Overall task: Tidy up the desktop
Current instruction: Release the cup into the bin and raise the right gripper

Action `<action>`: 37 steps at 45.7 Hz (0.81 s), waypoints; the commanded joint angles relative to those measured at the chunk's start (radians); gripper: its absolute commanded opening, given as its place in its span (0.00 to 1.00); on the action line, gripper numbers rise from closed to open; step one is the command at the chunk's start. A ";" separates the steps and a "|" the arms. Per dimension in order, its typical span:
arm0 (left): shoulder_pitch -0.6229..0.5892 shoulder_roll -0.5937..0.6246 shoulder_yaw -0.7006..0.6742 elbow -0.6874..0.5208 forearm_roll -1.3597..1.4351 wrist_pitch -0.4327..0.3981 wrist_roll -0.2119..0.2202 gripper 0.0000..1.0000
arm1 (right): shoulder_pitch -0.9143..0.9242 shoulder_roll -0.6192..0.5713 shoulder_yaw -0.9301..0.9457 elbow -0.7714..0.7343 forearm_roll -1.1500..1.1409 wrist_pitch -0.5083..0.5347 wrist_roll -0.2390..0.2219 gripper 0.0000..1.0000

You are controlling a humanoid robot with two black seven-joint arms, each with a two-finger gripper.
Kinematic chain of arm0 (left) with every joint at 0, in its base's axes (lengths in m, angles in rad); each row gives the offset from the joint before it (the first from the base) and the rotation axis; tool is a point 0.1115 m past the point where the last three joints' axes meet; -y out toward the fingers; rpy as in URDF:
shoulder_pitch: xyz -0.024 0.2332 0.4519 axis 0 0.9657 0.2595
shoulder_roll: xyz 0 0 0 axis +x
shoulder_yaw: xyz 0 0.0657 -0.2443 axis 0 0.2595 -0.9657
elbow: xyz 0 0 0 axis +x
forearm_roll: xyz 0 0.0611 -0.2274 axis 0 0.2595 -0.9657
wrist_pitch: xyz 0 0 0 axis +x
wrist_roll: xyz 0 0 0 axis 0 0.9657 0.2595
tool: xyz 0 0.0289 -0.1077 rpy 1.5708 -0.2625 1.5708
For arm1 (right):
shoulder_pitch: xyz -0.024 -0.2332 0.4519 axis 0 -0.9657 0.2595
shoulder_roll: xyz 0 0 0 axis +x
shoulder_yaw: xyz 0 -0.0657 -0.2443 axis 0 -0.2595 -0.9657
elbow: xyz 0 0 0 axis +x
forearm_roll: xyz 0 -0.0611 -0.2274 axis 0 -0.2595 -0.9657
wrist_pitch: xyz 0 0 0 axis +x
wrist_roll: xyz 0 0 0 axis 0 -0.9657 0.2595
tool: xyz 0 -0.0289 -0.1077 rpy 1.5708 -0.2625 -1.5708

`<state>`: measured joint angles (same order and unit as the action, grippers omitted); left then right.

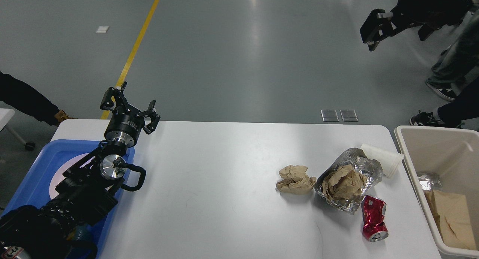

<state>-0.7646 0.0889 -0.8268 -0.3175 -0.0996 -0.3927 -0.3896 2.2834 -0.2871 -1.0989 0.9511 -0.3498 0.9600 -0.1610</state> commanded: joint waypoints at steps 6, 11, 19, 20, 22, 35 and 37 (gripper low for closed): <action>0.001 0.000 0.000 0.000 0.000 0.000 0.000 0.96 | -0.013 -0.009 0.005 0.002 0.002 0.000 0.000 1.00; -0.001 0.000 0.000 0.000 0.000 0.000 0.000 0.96 | -0.019 -0.012 0.004 0.002 0.002 0.000 0.000 1.00; -0.001 0.000 0.000 0.000 0.000 0.000 0.000 0.96 | -0.038 -0.012 0.004 0.000 0.002 0.000 0.000 1.00; -0.001 0.000 0.000 0.000 0.000 0.000 0.000 0.96 | -0.039 -0.012 0.004 0.000 0.002 0.000 0.000 1.00; 0.001 0.000 0.000 0.000 0.000 0.000 0.000 0.96 | -0.039 -0.012 0.004 0.000 0.002 0.000 0.000 1.00; 0.001 0.000 0.000 0.000 0.000 0.000 0.000 0.96 | -0.051 -0.010 0.004 0.000 0.003 0.000 0.000 1.00; -0.001 0.000 0.000 0.000 0.000 0.000 0.000 0.96 | -0.065 -0.010 0.005 0.000 0.003 0.000 0.000 1.00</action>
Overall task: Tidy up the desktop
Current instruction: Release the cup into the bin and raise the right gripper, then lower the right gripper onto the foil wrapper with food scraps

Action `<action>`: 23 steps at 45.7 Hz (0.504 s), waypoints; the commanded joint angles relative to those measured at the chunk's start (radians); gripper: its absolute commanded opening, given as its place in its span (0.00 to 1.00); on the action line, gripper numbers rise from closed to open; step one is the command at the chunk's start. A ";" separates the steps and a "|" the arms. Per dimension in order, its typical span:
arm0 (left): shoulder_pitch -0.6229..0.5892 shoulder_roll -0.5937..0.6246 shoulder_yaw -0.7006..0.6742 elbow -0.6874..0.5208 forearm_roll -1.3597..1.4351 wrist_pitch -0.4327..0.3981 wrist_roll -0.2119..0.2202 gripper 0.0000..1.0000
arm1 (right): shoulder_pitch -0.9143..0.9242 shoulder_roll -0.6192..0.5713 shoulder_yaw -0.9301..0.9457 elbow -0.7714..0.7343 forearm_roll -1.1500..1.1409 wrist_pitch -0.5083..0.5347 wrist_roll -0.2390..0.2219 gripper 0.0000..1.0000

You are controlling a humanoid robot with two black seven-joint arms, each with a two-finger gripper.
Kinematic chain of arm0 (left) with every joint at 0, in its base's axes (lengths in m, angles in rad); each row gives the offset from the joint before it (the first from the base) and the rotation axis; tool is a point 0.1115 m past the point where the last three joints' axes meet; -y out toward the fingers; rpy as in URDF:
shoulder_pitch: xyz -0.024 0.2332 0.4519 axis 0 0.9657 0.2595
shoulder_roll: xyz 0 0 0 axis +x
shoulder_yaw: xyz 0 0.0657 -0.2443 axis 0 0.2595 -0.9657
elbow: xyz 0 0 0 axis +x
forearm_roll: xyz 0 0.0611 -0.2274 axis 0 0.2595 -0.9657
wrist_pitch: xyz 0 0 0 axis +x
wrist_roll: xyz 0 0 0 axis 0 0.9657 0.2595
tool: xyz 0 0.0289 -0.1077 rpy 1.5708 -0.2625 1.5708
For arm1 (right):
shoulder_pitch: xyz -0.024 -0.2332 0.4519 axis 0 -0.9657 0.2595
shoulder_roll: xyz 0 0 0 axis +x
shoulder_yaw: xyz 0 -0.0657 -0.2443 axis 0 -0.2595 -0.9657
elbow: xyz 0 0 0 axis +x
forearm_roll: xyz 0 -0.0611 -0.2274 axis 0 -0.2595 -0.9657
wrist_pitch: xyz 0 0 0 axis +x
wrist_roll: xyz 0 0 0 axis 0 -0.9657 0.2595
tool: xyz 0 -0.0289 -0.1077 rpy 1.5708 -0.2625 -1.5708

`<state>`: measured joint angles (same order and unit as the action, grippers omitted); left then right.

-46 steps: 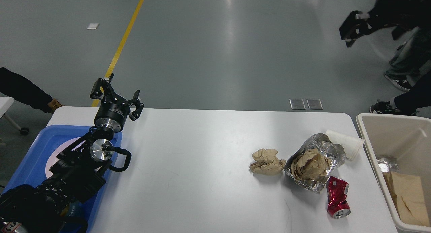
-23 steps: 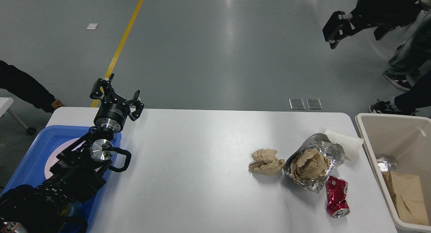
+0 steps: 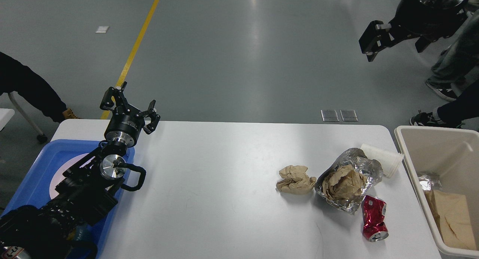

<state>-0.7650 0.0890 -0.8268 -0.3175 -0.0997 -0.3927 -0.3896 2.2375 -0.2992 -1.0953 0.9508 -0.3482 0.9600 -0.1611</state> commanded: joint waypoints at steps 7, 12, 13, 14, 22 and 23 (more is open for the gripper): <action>0.001 0.000 0.000 0.000 0.000 0.000 0.000 0.96 | -0.091 0.005 0.002 -0.009 0.002 0.000 -0.001 1.00; 0.000 0.000 0.000 0.000 0.000 0.000 0.000 0.96 | -0.182 0.009 0.002 -0.007 0.002 0.000 -0.001 1.00; 0.000 0.000 0.000 0.000 0.000 0.000 0.000 0.96 | -0.203 0.011 0.002 -0.007 0.002 0.000 -0.001 1.00; 0.001 0.000 0.000 0.000 0.000 0.000 0.000 0.96 | -0.226 0.011 0.002 -0.004 0.002 0.000 -0.001 1.00; 0.000 0.000 0.000 0.000 0.000 0.000 0.000 0.96 | -0.384 0.014 0.005 0.008 0.005 -0.193 -0.001 1.00; 0.000 0.000 0.000 0.000 0.000 0.000 0.000 0.96 | -0.401 0.015 0.006 0.008 0.005 -0.225 -0.001 1.00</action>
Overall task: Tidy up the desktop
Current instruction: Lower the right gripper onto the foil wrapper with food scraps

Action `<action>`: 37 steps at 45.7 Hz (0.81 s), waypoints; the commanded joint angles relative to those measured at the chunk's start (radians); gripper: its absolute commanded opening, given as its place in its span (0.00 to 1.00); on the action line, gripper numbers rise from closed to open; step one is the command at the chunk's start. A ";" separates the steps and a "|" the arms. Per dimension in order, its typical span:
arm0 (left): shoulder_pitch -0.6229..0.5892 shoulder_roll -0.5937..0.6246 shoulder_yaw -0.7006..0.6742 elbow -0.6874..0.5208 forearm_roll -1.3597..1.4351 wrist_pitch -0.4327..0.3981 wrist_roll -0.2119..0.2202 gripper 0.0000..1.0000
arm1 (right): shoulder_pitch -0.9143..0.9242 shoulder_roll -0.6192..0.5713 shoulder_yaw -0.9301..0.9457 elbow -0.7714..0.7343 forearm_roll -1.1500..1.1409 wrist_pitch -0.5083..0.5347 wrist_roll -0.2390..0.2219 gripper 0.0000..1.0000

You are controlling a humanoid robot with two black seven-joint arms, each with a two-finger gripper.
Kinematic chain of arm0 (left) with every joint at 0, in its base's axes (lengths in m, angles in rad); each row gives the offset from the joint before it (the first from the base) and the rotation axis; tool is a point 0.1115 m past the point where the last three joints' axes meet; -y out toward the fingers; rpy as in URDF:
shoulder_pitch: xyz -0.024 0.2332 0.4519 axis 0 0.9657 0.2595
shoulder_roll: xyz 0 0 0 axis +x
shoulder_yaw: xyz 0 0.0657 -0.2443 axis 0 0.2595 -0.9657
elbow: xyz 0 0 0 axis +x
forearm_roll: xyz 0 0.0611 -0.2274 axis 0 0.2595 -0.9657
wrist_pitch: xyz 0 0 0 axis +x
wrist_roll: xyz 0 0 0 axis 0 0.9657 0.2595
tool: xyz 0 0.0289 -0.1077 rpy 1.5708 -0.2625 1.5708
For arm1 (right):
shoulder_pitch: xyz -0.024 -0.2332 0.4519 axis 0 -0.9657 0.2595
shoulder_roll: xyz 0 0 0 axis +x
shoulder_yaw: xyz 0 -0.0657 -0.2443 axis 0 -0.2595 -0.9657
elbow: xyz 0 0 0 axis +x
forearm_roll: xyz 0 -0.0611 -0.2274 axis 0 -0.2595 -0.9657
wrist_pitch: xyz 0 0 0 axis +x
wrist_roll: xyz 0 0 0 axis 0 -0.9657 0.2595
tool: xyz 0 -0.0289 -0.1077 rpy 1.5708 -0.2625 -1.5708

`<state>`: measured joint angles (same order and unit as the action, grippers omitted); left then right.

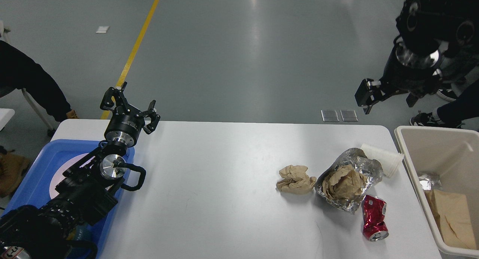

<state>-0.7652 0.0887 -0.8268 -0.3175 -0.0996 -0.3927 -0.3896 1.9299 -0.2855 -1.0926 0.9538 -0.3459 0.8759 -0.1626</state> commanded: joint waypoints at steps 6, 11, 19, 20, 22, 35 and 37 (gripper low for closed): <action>0.001 0.000 0.000 0.000 0.001 0.000 0.000 0.96 | -0.189 0.002 0.019 0.019 0.002 -0.317 -0.003 1.00; 0.001 0.000 0.000 0.000 0.000 0.000 0.000 0.96 | -0.222 0.002 0.020 0.046 0.002 -0.412 -0.005 1.00; 0.000 0.000 0.000 0.000 0.000 0.000 0.000 0.96 | -0.310 0.002 0.026 0.045 -0.008 -0.509 -0.005 1.00; 0.000 -0.001 0.000 0.000 0.000 0.000 0.000 0.96 | -0.325 0.002 0.028 0.043 -0.010 -0.518 -0.005 1.00; 0.000 0.000 0.000 0.000 0.000 0.000 0.000 0.96 | -0.356 0.003 0.026 0.037 -0.016 -0.537 -0.005 1.00; 0.000 0.000 0.000 0.000 0.000 0.000 0.000 0.96 | -0.482 0.003 0.043 0.020 -0.059 -0.630 -0.006 0.96; 0.000 -0.001 0.000 0.000 0.000 0.000 0.000 0.96 | -0.499 -0.001 0.051 0.014 -0.054 -0.641 -0.005 0.94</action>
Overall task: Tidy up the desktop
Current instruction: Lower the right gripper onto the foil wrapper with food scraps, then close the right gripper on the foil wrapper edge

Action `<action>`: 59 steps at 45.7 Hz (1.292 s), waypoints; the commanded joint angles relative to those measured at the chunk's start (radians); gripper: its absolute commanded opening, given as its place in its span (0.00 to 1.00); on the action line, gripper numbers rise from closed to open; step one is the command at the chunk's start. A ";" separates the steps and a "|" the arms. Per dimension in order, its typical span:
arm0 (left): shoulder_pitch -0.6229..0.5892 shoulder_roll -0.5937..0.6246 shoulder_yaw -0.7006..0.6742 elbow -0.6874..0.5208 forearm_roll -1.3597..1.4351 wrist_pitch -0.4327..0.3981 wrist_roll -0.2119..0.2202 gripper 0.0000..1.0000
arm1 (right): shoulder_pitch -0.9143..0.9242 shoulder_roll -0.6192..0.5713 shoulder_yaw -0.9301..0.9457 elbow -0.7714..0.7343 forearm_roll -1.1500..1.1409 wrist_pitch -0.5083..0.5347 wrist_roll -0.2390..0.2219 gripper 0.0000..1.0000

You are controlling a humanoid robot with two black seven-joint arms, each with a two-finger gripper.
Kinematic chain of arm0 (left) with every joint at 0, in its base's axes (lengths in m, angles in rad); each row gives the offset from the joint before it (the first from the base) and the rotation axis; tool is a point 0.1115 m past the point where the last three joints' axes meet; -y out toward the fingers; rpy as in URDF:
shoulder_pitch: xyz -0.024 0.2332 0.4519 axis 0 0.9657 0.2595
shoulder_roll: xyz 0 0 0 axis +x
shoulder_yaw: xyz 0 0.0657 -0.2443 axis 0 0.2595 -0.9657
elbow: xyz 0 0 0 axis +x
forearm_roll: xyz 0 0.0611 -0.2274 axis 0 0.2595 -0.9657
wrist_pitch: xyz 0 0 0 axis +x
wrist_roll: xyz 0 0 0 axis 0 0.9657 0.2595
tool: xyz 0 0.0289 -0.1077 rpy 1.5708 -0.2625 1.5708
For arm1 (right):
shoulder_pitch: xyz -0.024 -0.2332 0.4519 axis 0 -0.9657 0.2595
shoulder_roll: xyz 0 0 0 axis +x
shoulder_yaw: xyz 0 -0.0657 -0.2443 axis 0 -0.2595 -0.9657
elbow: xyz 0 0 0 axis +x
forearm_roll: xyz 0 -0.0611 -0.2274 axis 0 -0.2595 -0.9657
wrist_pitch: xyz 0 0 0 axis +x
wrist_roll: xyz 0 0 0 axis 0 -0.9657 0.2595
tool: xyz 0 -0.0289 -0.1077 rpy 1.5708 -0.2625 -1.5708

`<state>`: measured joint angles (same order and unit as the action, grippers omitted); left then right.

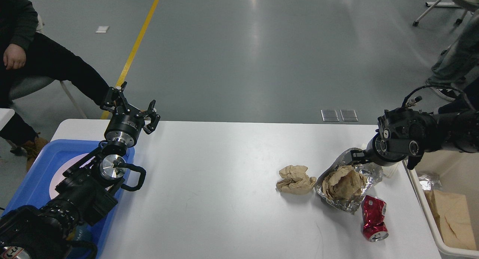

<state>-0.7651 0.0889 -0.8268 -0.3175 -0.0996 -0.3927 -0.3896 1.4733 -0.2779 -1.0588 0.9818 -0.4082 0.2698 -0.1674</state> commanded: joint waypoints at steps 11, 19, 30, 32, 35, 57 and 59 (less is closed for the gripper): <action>0.000 0.000 0.000 0.000 0.000 0.000 0.000 0.96 | -0.129 -0.021 0.095 -0.075 0.080 -0.038 -0.001 0.94; 0.000 0.000 0.000 0.000 0.000 0.000 0.000 0.96 | -0.195 -0.041 0.098 -0.153 0.120 -0.040 0.000 0.94; 0.000 -0.001 0.000 0.000 0.000 0.000 0.000 0.96 | -0.254 -0.041 0.122 -0.229 0.120 -0.040 0.002 0.94; 0.000 0.000 0.000 0.000 0.000 0.000 0.000 0.96 | -0.254 -0.041 0.129 -0.227 0.120 -0.038 0.002 0.92; 0.001 0.000 0.000 0.000 0.000 0.000 0.000 0.96 | -0.257 -0.041 0.138 -0.226 0.120 -0.029 0.002 0.76; 0.001 0.000 0.000 0.000 0.000 0.000 0.000 0.96 | -0.251 -0.044 0.171 -0.229 0.118 0.054 0.000 0.00; 0.000 0.000 0.000 0.000 0.000 0.000 0.000 0.96 | -0.249 -0.044 0.174 -0.229 0.118 0.054 0.000 0.00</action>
<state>-0.7651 0.0887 -0.8268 -0.3175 -0.0997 -0.3927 -0.3896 1.2238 -0.3196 -0.9008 0.7543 -0.2880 0.3230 -0.1672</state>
